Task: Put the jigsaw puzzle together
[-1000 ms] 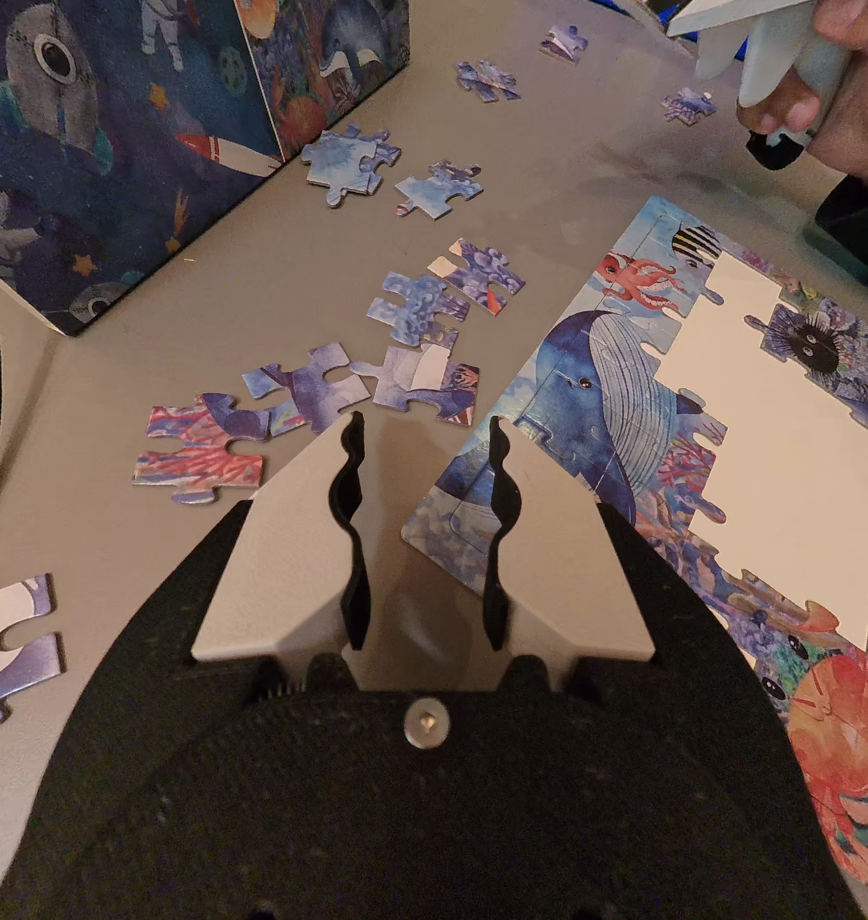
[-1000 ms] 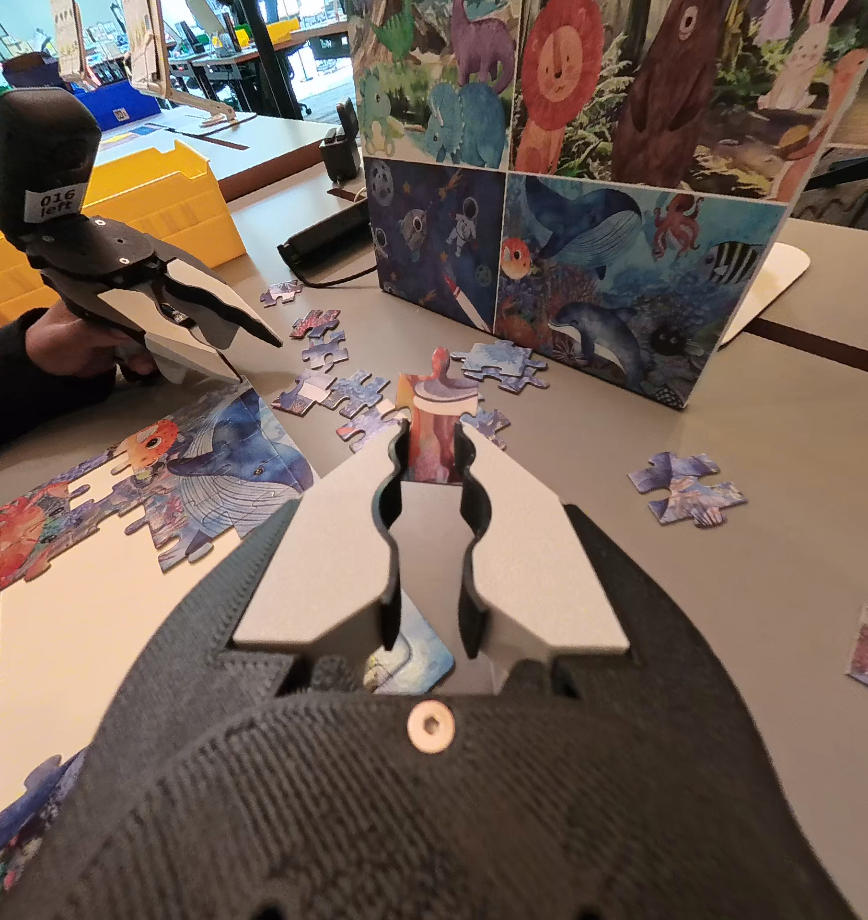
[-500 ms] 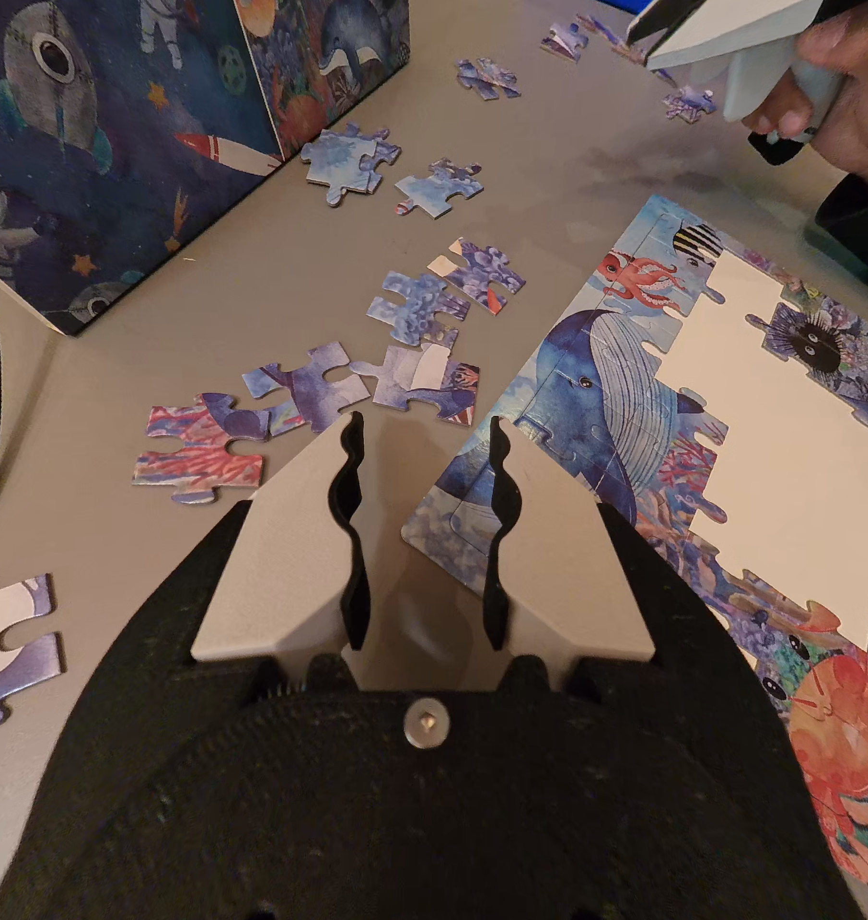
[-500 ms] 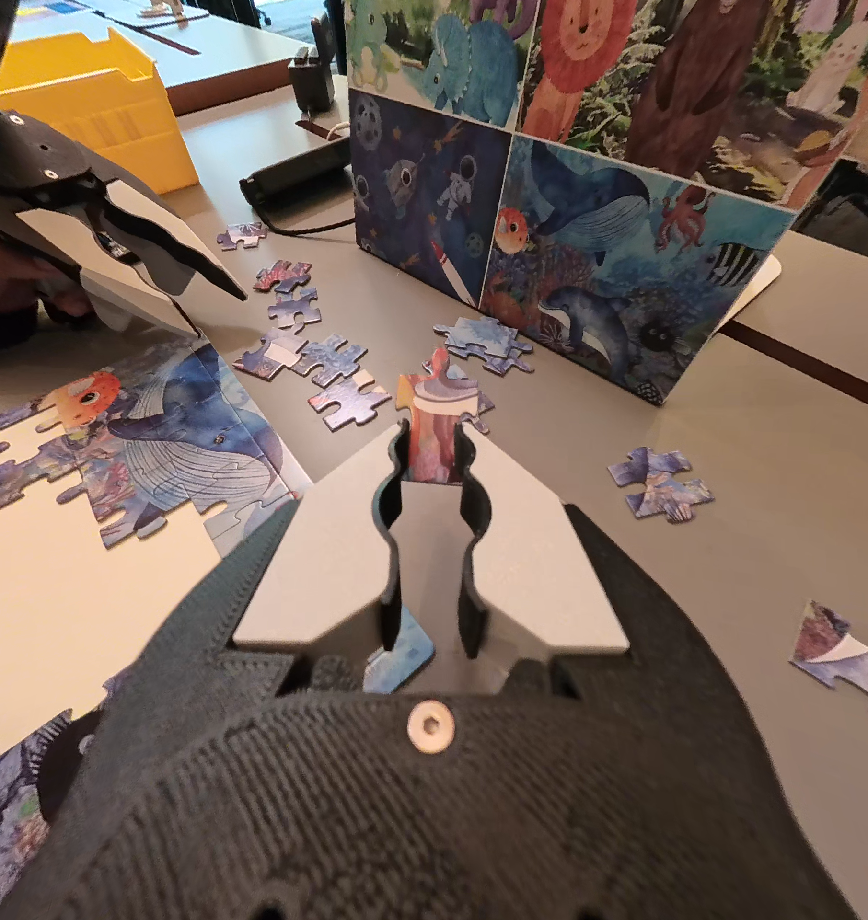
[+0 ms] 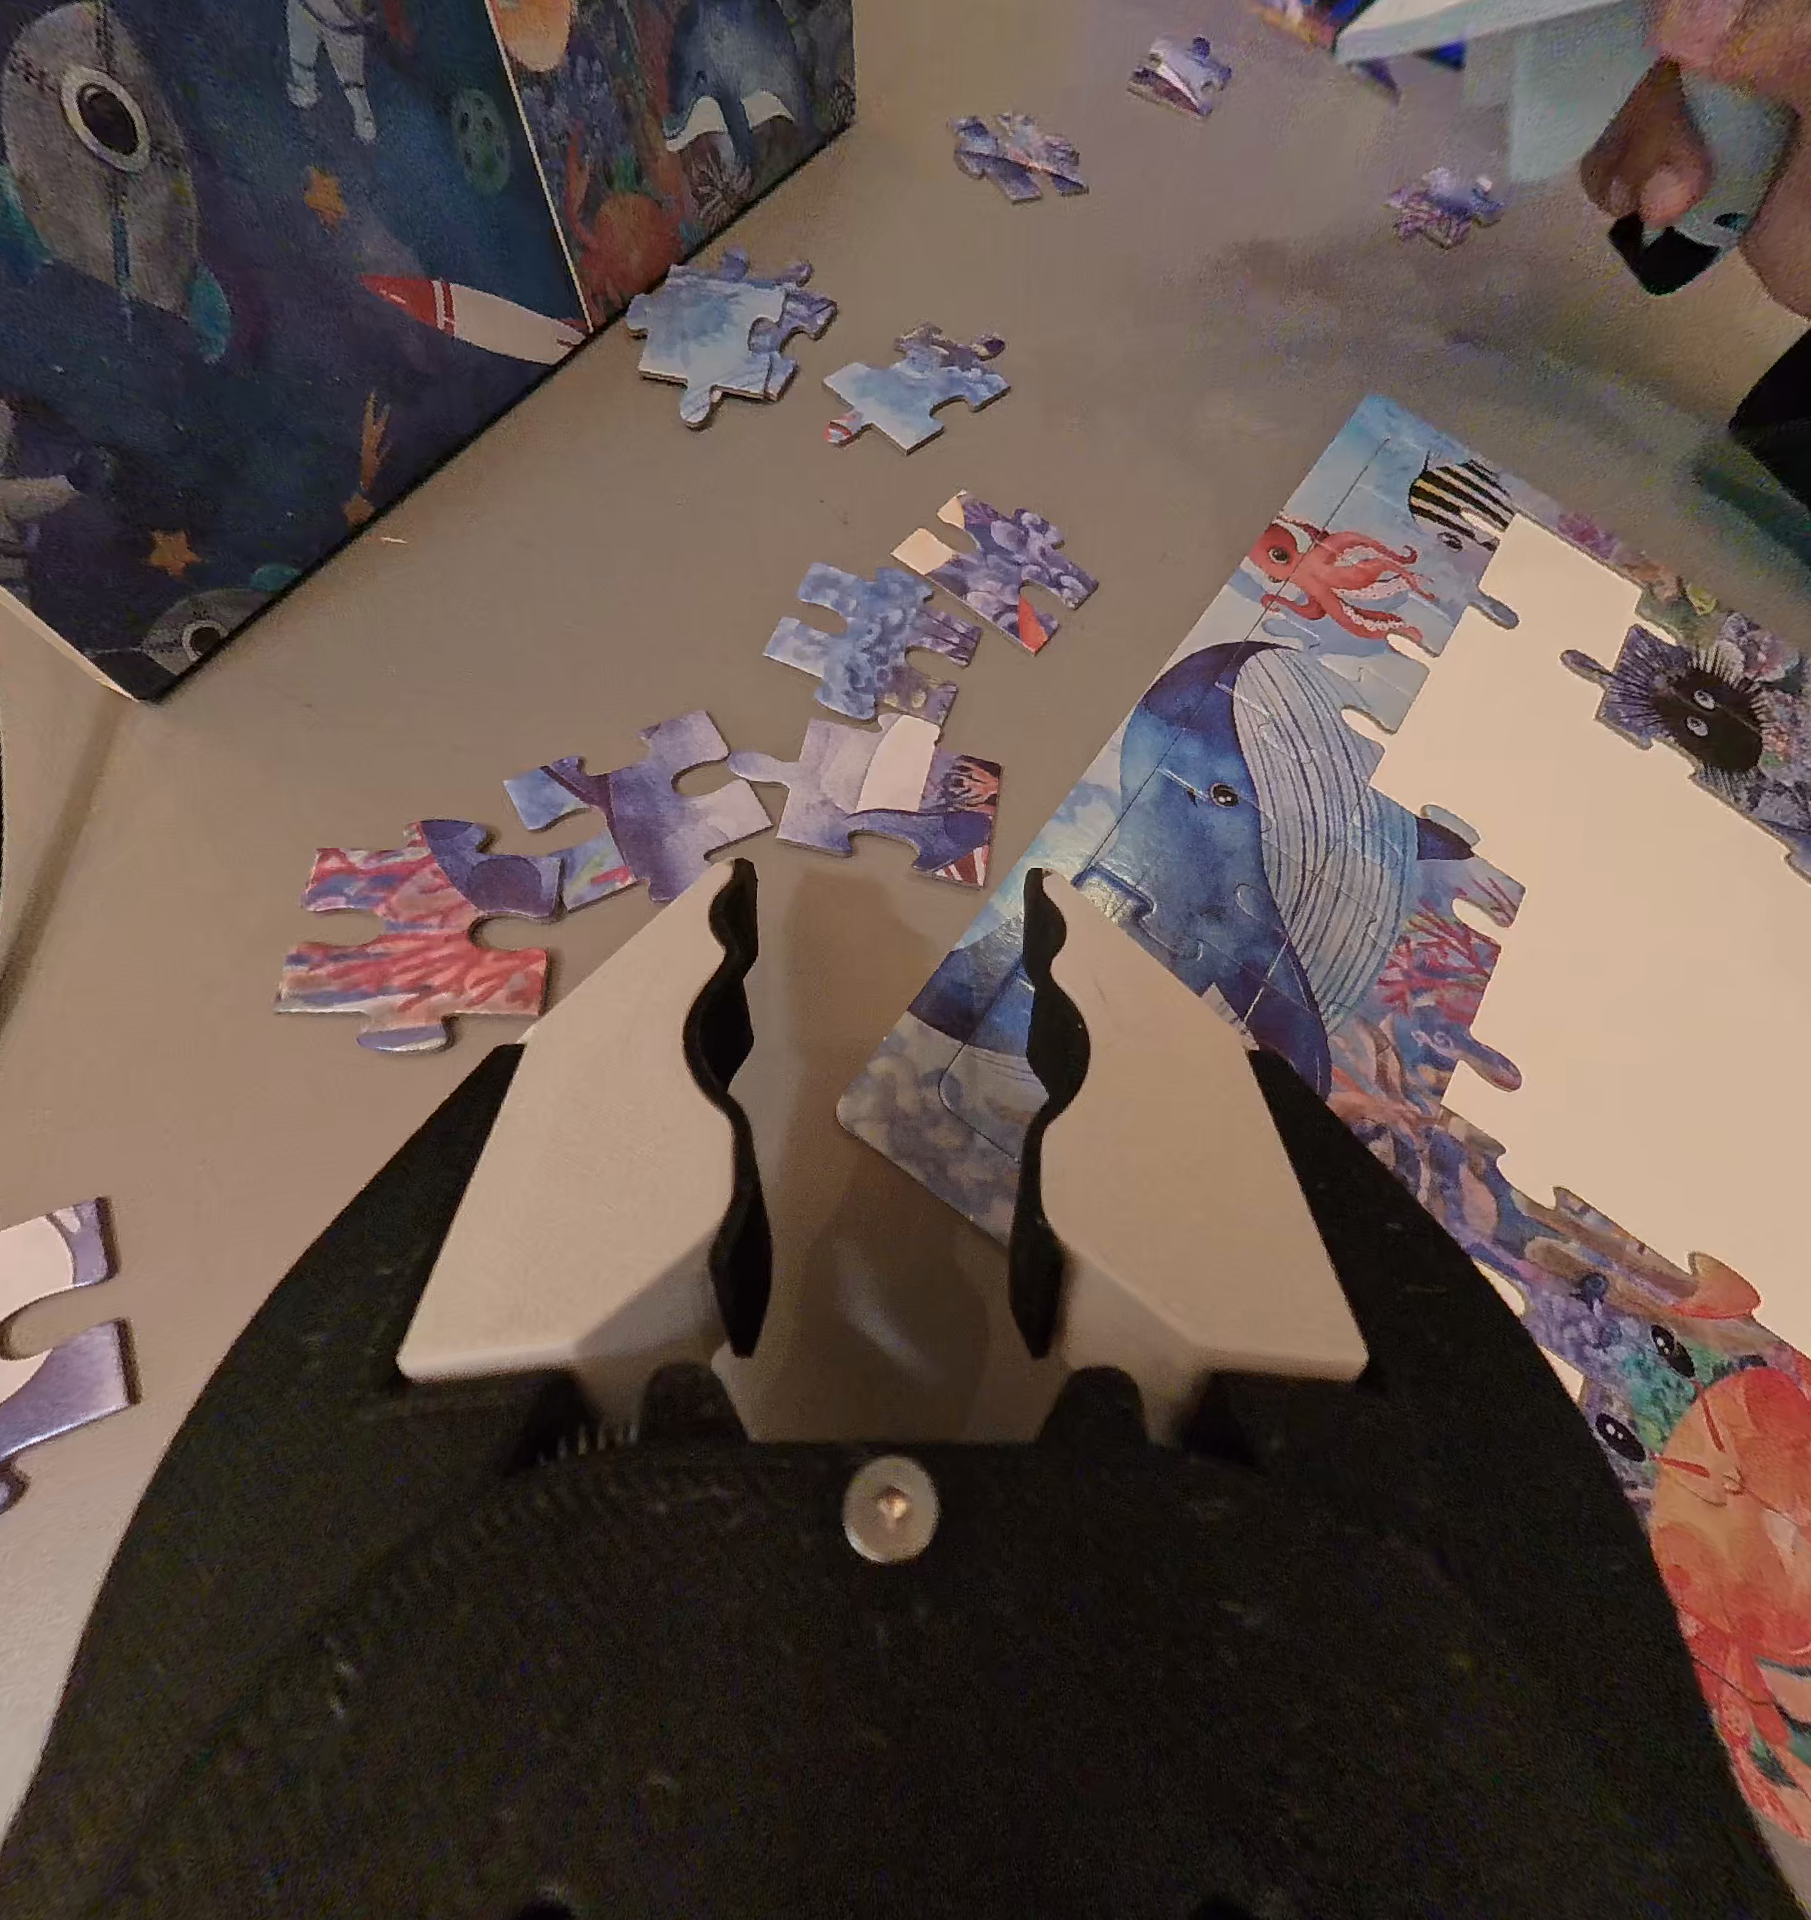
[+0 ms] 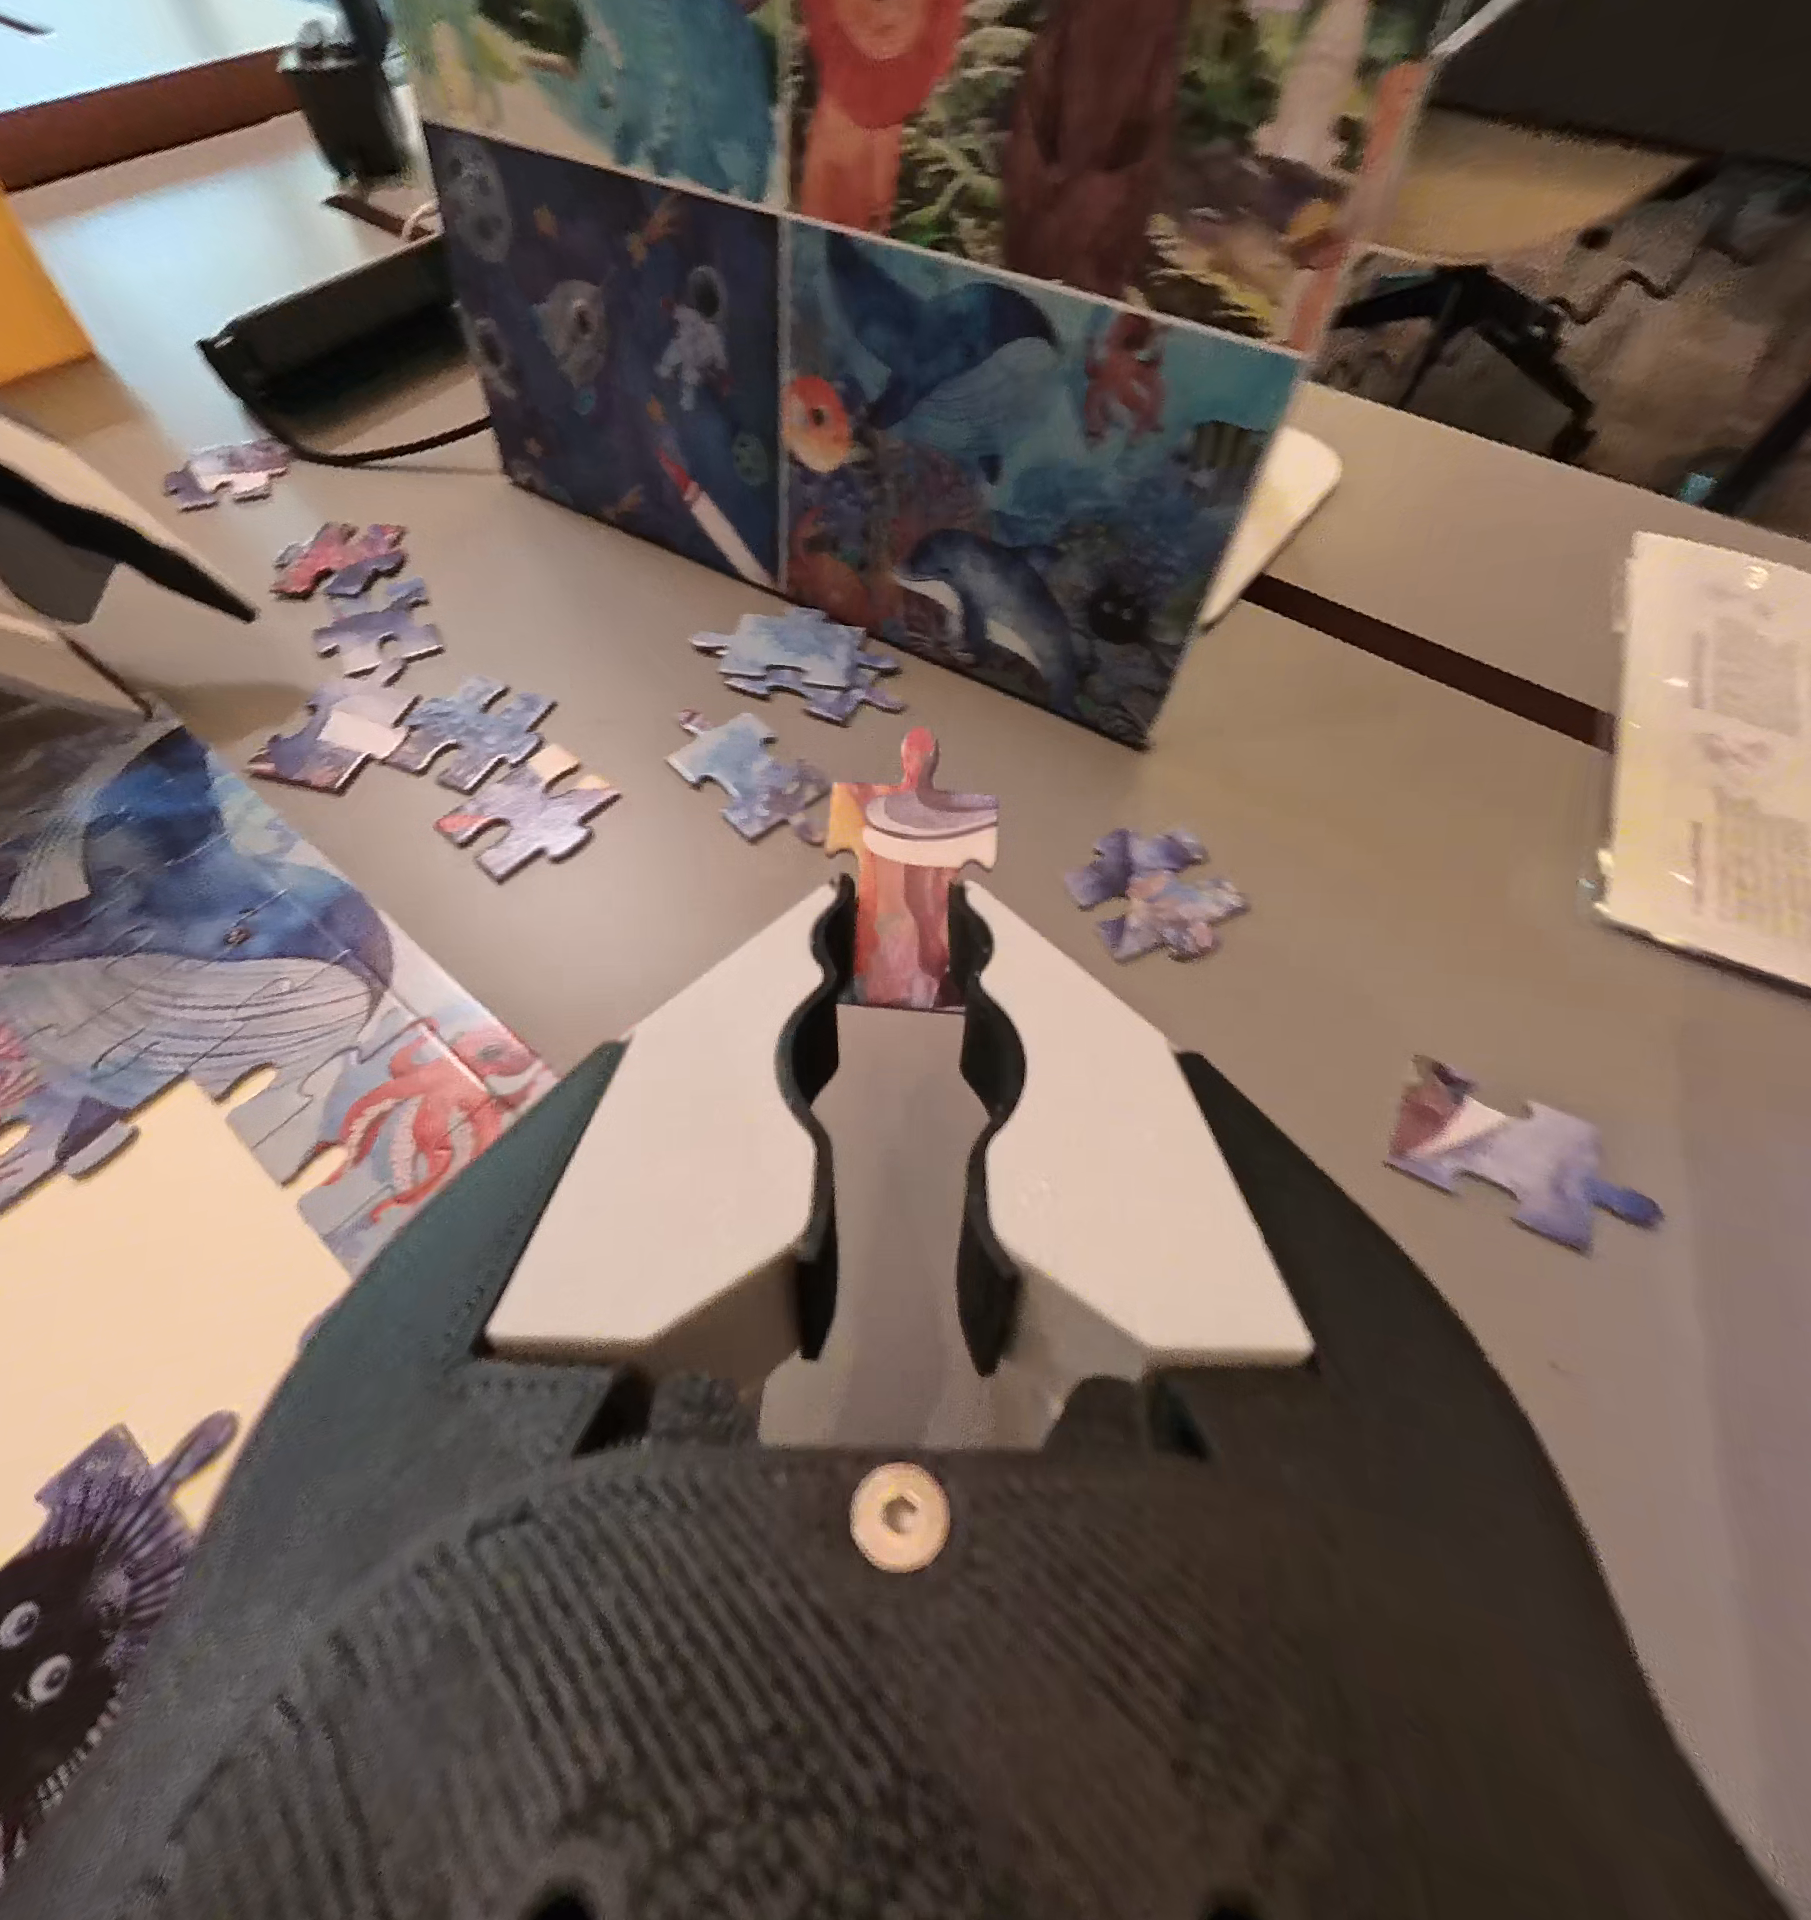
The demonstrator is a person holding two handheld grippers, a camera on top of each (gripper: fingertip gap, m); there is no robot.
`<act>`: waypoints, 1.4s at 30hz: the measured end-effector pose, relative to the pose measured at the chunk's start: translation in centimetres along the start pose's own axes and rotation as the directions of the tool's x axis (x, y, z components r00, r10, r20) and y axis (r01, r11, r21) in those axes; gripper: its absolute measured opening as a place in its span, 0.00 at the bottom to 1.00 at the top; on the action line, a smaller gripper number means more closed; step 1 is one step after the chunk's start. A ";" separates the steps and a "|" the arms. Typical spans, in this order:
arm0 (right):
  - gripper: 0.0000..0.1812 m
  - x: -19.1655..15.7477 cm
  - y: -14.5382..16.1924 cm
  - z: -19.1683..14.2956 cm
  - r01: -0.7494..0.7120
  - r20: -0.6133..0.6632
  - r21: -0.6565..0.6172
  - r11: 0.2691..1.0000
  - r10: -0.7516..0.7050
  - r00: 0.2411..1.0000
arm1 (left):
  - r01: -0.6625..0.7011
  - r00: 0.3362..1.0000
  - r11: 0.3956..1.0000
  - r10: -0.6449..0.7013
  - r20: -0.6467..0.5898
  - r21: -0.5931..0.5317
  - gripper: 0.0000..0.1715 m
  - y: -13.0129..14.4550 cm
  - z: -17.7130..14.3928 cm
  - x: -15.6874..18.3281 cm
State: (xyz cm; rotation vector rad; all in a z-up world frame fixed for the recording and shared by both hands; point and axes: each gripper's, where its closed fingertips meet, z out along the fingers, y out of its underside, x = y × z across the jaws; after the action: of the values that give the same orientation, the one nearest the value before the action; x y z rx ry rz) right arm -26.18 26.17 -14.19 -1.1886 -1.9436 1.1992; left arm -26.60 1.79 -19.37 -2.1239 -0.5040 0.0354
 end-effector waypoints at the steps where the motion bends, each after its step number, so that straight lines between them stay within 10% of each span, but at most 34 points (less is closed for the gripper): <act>1: 0.09 0.7 0.0 -0.4 -0.018 -0.020 0.006 1.000 0.018 1.000 | 0.000 1.000 1.000 0.000 0.000 0.000 0.29 0.0 0.0 0.0; 12: 0.09 3.5 0.1 -2.3 -0.066 -0.090 0.045 0.997 0.070 0.993 | 0.019 1.000 1.000 -0.019 -0.010 0.018 0.29 -0.2 -0.2 -0.1; 27: 0.09 1.0 -2.7 -2.9 0.351 -0.253 0.065 0.934 -0.325 0.911 | 0.004 1.000 1.000 -0.004 0.000 0.006 0.29 0.0 -0.1 0.0; 42: 0.09 0.8 -2.8 -2.9 0.377 -0.263 0.054 0.925 -0.351 0.899 | 0.005 1.000 1.000 -0.005 -0.001 0.002 0.29 0.0 0.0 0.0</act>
State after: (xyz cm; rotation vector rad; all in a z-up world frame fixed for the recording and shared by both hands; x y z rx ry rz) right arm -25.31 27.43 -10.35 -0.8261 -1.7892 0.8942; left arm -26.60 1.78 -19.34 -2.1200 -0.5087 0.0324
